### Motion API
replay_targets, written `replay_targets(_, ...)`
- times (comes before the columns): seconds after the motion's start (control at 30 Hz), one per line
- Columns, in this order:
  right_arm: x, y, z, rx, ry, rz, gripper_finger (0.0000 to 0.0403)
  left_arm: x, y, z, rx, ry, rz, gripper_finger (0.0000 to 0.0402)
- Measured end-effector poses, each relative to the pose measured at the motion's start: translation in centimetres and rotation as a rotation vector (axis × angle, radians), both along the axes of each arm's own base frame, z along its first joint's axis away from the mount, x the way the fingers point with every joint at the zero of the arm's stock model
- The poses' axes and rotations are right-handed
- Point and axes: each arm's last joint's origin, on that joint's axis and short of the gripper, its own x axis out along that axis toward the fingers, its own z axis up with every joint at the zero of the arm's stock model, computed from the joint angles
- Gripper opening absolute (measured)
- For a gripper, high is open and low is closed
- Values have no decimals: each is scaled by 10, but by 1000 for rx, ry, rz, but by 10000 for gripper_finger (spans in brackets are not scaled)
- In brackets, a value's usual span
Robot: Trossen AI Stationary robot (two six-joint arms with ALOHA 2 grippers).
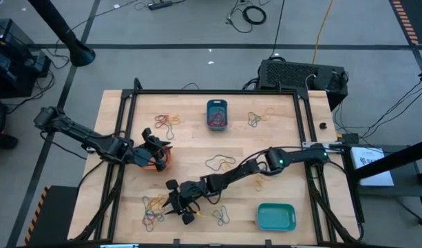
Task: Sort rubber bands into baskets
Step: Put the bottom red rubber band into the blue bin
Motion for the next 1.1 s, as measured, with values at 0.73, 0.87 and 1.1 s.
replay_targets(0.73,17,-8,-26,95,58,48,115,0,0,0,11,3,2,93)
replay_targets(0.87,17,-10,-27,71,65,46,79,0,0,0,11,3,2,93)
replay_targets(1.1,18,-12,-27,45,57,48,9,0,0,0,11,3,2,93)
